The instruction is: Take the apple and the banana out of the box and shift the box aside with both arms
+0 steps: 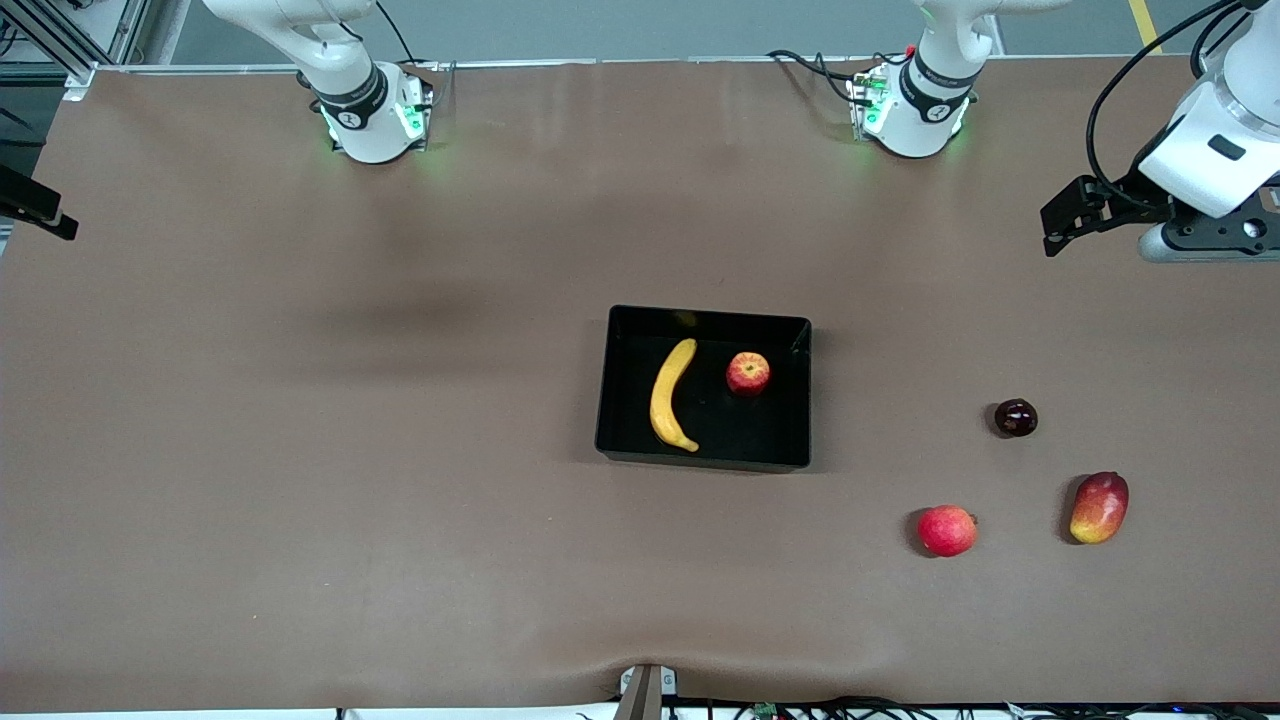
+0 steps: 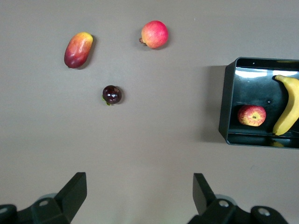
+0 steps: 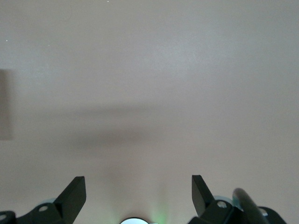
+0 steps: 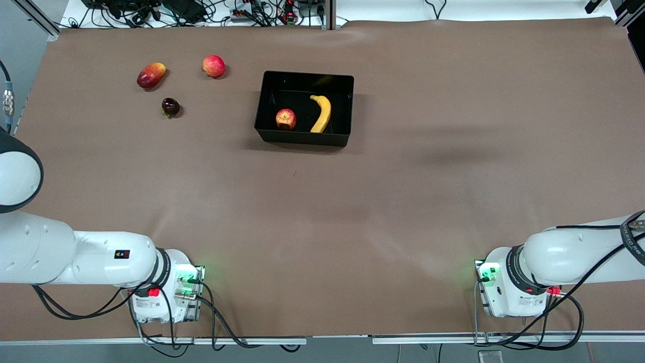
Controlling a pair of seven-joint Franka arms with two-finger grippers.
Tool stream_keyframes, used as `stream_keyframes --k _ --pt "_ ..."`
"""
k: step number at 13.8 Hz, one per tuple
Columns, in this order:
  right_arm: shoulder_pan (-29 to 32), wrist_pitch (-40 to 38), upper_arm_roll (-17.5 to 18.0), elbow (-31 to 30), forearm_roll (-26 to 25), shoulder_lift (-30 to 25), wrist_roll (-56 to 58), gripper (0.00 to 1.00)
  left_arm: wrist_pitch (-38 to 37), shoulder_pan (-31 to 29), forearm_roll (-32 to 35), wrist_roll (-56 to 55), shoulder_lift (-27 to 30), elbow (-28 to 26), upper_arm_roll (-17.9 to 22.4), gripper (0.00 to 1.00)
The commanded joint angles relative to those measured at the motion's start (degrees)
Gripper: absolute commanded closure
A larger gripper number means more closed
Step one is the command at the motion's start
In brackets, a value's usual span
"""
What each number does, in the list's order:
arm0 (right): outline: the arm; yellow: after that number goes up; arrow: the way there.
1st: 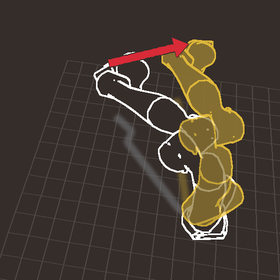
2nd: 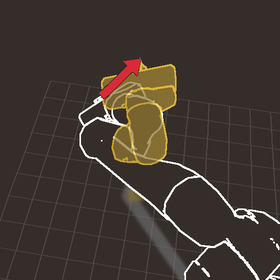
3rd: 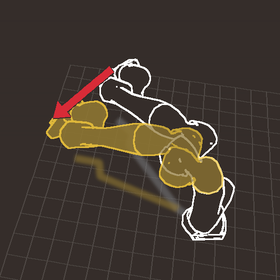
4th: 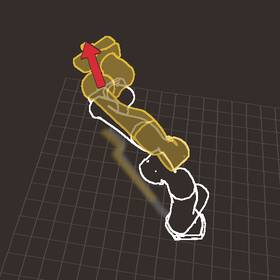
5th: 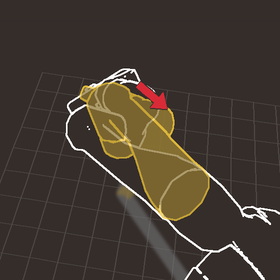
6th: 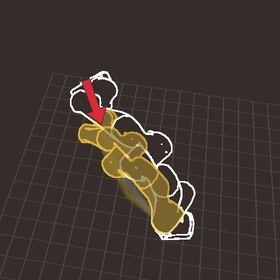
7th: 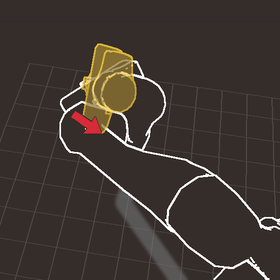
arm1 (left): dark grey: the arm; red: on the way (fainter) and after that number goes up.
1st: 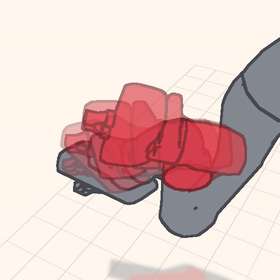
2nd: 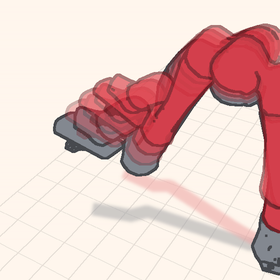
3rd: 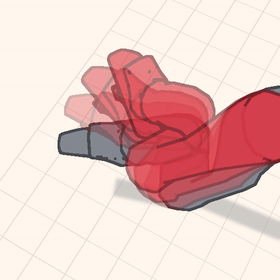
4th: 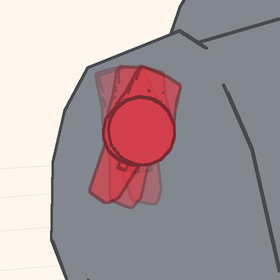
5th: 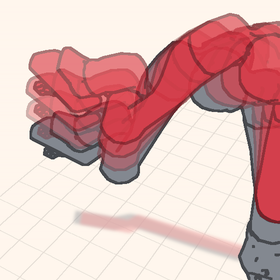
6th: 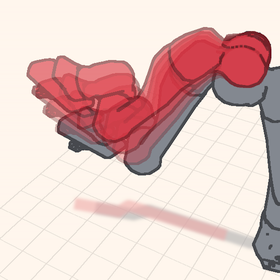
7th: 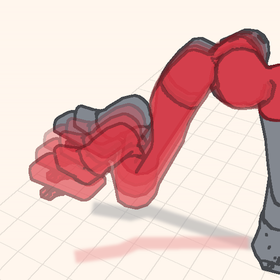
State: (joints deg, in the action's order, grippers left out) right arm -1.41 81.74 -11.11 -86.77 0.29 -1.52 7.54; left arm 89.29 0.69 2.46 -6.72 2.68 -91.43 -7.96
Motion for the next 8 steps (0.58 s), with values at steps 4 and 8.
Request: stream_keyframes --k 4,8 --pt "0.8 -0.4 0.6 0.6 0.5 0.4 -0.2 0.0 -1.2 0.2 -1.2 0.7 -0.5 1.2 0.3 0.0" --pt "0.9 -0.4 0.6 0.6 0.5 0.4 -0.2 0.0 -1.2 0.6 -1.3 0.3 -1.1 2.0 0.0 0.0"
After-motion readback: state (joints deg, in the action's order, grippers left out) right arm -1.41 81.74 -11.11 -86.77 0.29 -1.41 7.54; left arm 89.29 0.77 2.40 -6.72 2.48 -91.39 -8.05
